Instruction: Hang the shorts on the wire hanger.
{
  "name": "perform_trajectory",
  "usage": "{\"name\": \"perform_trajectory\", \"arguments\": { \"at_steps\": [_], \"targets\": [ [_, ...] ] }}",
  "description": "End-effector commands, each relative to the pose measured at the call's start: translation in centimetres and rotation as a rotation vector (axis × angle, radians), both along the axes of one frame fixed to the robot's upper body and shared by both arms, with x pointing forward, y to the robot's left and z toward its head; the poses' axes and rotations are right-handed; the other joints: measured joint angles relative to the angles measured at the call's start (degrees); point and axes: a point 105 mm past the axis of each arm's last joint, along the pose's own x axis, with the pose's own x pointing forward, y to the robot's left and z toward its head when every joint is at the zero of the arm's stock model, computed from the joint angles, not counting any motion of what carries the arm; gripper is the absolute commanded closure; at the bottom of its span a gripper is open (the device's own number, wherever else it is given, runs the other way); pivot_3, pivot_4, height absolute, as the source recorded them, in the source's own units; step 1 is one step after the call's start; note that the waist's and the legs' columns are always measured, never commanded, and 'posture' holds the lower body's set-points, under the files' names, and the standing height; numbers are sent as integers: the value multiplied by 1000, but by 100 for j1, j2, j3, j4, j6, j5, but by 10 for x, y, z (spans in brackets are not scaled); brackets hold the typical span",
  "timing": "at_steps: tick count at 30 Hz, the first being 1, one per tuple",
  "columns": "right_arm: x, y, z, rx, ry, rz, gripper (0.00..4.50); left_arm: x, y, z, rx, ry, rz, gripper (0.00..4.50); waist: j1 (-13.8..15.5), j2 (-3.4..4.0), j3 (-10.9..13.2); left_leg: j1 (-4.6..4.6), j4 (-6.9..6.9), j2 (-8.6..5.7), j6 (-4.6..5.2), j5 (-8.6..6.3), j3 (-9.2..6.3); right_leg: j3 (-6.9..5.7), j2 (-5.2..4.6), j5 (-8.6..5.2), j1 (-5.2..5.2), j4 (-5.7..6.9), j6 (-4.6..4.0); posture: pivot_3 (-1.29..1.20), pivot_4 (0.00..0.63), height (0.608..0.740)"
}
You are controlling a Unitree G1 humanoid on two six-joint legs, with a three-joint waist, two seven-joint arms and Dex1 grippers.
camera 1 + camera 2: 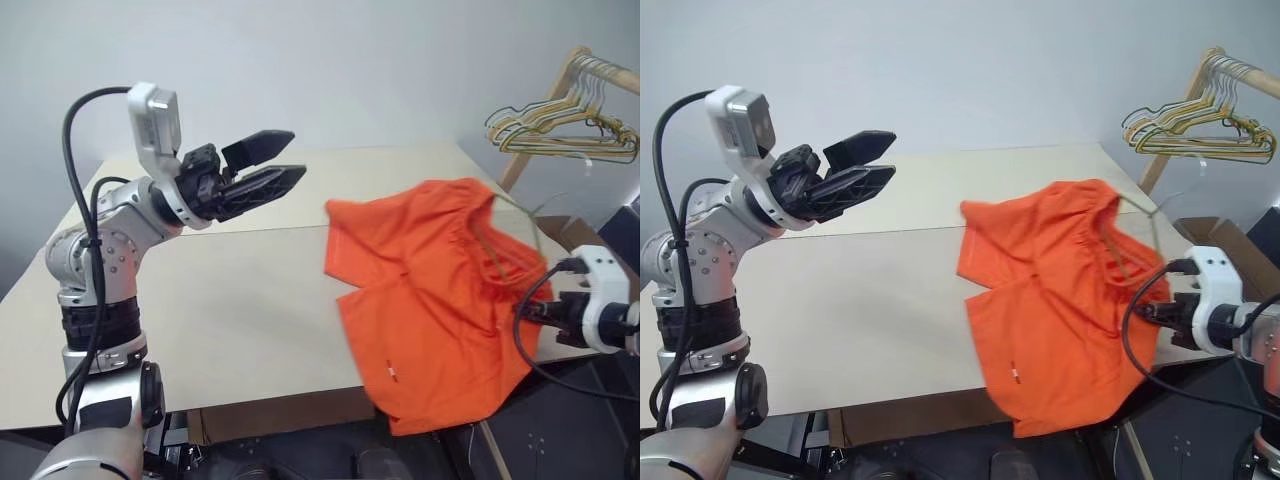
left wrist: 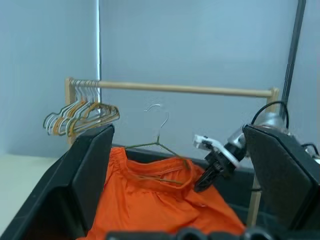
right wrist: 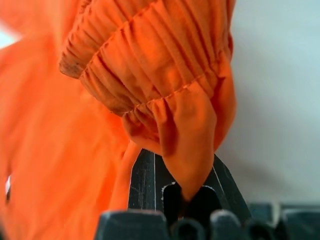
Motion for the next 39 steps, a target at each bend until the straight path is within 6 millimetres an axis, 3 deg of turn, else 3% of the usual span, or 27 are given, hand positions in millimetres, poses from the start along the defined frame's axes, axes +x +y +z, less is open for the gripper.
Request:
{"name": "perform_trajectory", "arguments": {
  "at_steps": [1,13,22,33,39],
  "targets": [
    [6,-29,20,-27,-93,-213,4500,-5,-1,7,-20,-22,-9,27,-83,2,0,0,-1,0,0,0,0,1,0,0,0,0,0,-259,16,740],
    [27,-68,55,17,-183,-619,4500,-8,-4,2,10,-35,-16,27,-364,18,7,2,-15,-2,-2,1,1,9,-1,0,0,-9,0,-250,15,740],
    [27,-87,68,138,-167,-874,4500,-10,-5,0,26,-46,-11,27,-395,32,9,9,-47,-7,-9,5,3,11,-4,0,0,-26,0,-239,12,740],
    [18,-115,68,263,-152,-1024,4500,-10,-7,0,39,-55,-23,27,-409,52,19,16,-77,-9,-12,8,7,12,-4,2,5,-53,2,-239,8,740],
    [20,-118,63,283,-130,-1035,4500,-10,-7,0,42,-58,-26,27,-428,55,20,22,-86,-10,-15,9,15,18,-3,3,6,-60,4,-234,1,740]
  ]
}}
